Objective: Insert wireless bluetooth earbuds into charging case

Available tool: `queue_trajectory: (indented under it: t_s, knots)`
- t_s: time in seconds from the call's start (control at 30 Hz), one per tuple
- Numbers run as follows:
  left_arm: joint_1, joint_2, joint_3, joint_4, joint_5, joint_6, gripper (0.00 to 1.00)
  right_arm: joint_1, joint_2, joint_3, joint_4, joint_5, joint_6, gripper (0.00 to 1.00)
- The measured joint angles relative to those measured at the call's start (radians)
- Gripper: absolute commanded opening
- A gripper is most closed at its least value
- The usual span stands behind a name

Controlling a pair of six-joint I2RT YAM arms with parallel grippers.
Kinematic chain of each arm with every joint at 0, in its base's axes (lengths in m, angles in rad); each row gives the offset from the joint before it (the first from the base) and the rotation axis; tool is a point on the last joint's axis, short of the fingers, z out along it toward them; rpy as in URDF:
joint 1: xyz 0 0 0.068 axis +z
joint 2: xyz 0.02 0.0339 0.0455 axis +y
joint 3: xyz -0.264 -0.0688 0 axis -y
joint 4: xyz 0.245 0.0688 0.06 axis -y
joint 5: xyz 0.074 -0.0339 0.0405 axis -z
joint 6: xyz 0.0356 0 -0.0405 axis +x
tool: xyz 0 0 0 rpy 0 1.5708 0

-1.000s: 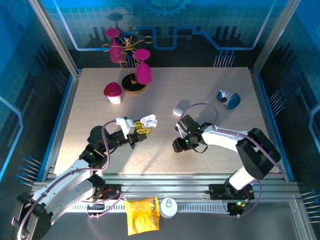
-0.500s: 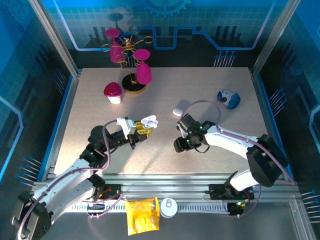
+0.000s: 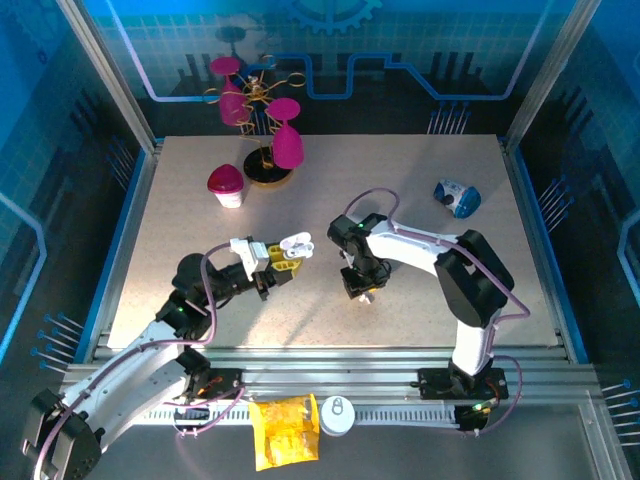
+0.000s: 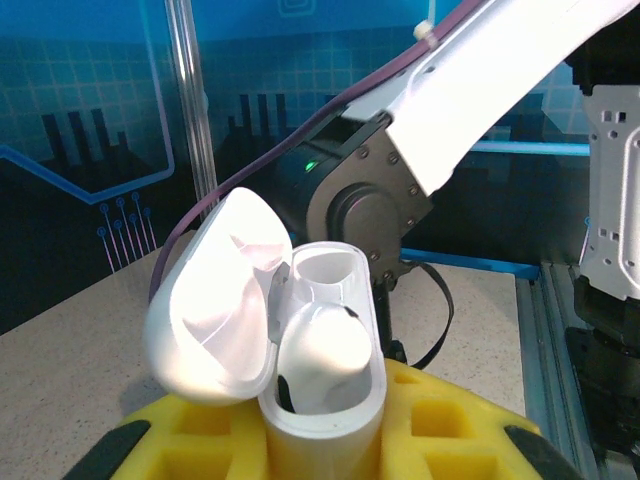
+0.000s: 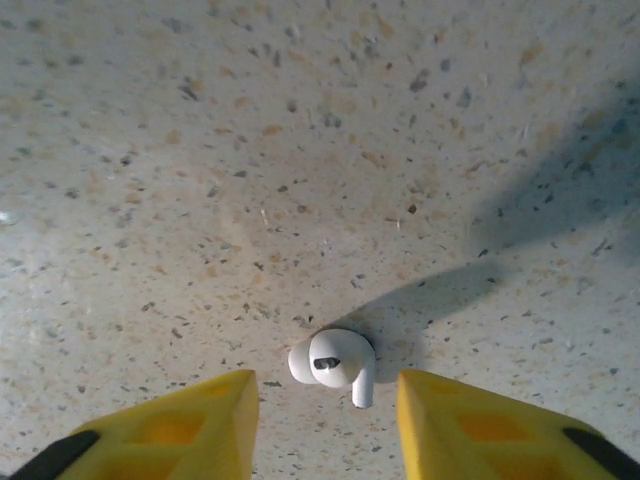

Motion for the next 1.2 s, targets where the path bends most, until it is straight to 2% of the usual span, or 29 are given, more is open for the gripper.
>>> queue_trajectory:
  t_s: [0.47,0.97,1.2]
  knots:
    - [0.0,0.0,0.0,0.0,0.0,0.003,0.16,-0.005,0.082,0.082,-0.083,-0.015,-0.002,0.26]
    - [0.0,0.0,0.0,0.0,0.0,0.003,0.16,-0.052,0.088,0.029,-0.019,-0.079,0.01,0.23]
    - [0.0,0.001,0.0,0.0,0.0,0.003,0.16,-0.062,0.072,0.003,0.003,-0.087,0.021,0.18]
